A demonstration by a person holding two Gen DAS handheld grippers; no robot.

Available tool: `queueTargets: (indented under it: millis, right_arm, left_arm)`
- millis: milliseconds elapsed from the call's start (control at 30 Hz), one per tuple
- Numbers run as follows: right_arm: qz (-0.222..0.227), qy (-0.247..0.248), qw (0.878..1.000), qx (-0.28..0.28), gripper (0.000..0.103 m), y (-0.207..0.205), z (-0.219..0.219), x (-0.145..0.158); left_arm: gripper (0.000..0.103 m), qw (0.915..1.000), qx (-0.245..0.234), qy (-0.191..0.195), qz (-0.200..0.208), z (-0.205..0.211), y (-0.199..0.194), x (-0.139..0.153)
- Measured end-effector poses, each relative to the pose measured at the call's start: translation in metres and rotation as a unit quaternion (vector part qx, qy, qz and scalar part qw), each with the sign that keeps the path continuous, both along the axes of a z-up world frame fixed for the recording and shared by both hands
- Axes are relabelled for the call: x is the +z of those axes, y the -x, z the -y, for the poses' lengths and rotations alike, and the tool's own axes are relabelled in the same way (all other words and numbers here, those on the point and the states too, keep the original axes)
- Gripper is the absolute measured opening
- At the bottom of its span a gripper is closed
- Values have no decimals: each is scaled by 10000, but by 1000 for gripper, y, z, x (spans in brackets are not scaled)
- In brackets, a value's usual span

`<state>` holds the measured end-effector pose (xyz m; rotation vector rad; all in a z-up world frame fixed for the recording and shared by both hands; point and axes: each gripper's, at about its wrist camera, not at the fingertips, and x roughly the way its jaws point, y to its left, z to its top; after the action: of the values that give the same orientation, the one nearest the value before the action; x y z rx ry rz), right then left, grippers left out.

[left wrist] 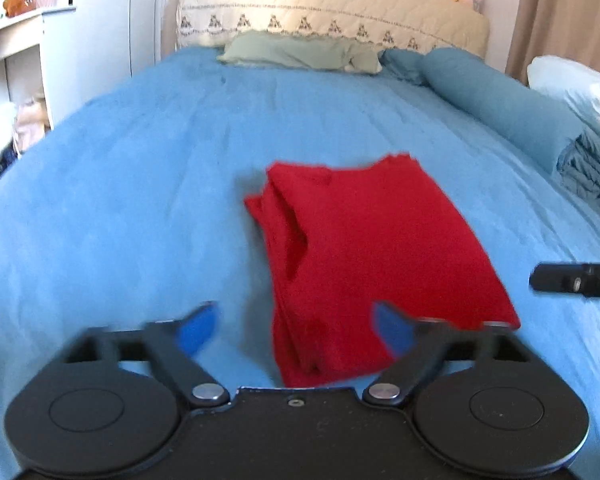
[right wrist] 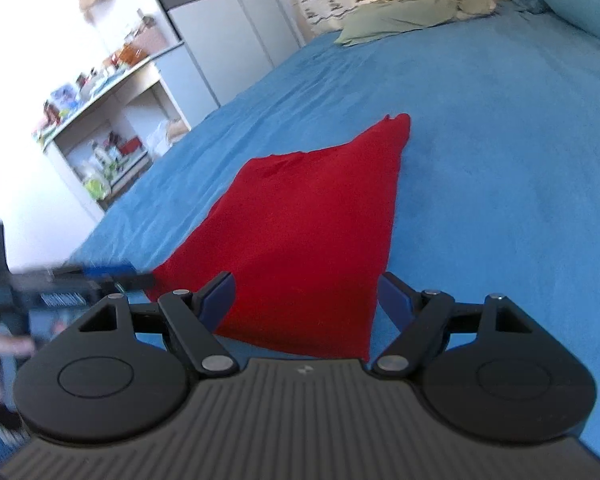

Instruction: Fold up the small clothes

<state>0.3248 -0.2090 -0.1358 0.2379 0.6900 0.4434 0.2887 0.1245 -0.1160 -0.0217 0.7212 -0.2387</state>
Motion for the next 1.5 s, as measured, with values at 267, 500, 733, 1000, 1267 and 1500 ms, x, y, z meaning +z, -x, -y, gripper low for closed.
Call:
queueTargets:
  millis: [267, 500, 733, 1000, 1267, 1500]
  right_arm:
    - [246, 709, 9971, 149, 103, -30, -15, 25]
    - [-1079, 505, 9925, -271, 103, -106, -9, -2]
    - [-1549, -174, 9869, -423, 97, -136, -1, -37]
    - [-1456, -543, 9873, -332, 45, -141, -9, -39]
    - [-965, -401, 9941, -283, 39, -103, 0, 10]
    - [-652, -343, 9968, -294, 39, -27, 49, 58]
  left_arm:
    - [103, 9970, -227, 538, -506, -11, -75, 22]
    - [89, 9690, -131, 1791, -1698, -28, -141, -27]
    - [74, 9631, -152, 1961, -1836, -19, -157, -59]
    - [30, 9663, -108, 1916, -1716, -11, -154, -52]
    - [28, 9799, -502, 1493, -1223, 18, -121, -3]
    - [28, 9801, -898, 1485, -966, 72, -54, 29]
